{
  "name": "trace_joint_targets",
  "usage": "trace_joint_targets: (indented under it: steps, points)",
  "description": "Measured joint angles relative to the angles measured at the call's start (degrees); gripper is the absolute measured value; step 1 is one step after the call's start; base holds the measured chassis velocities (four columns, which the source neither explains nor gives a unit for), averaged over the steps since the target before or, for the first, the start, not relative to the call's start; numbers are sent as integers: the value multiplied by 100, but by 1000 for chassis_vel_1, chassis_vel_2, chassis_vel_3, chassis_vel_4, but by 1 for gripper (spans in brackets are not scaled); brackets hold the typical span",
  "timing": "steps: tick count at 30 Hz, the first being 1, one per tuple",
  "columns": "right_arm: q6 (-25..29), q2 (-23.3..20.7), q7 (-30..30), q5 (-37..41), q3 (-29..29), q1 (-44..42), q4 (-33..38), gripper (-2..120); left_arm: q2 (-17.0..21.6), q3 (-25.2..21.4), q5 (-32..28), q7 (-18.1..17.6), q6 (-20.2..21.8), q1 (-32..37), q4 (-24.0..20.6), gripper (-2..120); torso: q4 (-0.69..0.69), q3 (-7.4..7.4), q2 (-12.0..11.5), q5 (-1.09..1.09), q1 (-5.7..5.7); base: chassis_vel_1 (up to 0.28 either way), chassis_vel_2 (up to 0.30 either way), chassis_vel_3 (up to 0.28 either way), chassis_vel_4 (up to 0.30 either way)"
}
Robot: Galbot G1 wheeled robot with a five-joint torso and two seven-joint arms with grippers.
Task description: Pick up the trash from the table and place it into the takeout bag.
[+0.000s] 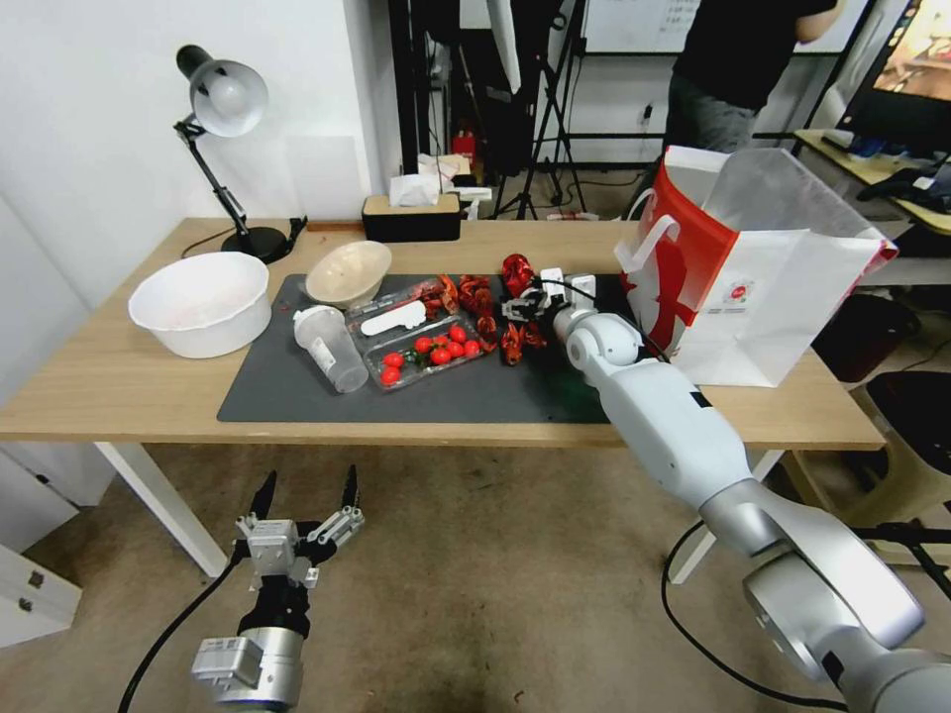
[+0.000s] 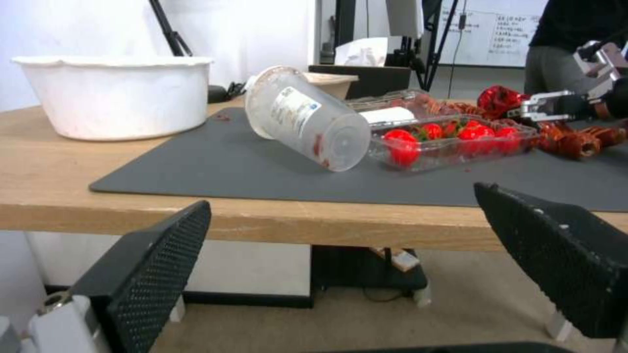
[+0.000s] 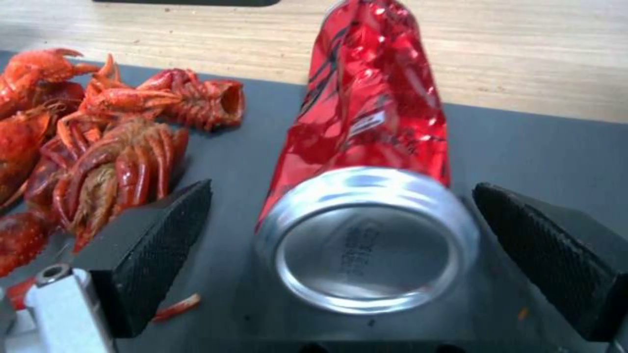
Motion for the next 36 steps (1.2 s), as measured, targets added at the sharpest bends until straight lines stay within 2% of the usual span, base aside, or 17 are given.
trace_joint_targets:
  steps: [7,10,13,15,16,18,20,23,36]
  points:
    - [-32,128,-49,-11,-28,60,-161,99,-4,-2,-8,-1,-17,8,-25,100,0,0,0,0,0,0,0,0,0]
    - [-44,157,-60,-13,-31,71,-186,93,-6,-2,-8,-1,-23,27,-33,100,0,0,0,0,0,0,0,0,0]
    - [-48,183,-63,-16,-32,72,-242,80,-6,-5,-9,-2,-31,52,-55,100,-1,0,0,0,0,0,0,0,0]
    - [-47,184,-63,-16,-31,72,-246,79,-6,-6,-9,-2,-32,54,-55,100,-1,0,0,-1,0,0,0,0,0]
    - [-41,187,-62,-16,-30,72,-256,73,-5,-6,-9,-3,-33,59,-62,100,-2,0,2,0,-1,0,0,0,0]
    - [-40,186,-61,-17,-28,71,-258,71,-5,-6,-9,-3,-33,61,-66,100,-1,0,1,0,0,0,0,0,0]
    - [-29,156,-51,-17,-20,58,-254,61,-9,6,-8,-3,-33,62,-68,100,-1,-1,2,0,-1,0,0,0,0]
    - [-26,128,-43,-15,-18,45,-231,54,-10,16,-5,-3,-33,61,-68,100,1,0,1,1,0,0,0,0,0]
    - [-26,6,7,-17,10,-53,-59,54,-14,74,8,-3,-33,68,-74,100,0,0,1,0,0,0,0,0,0]
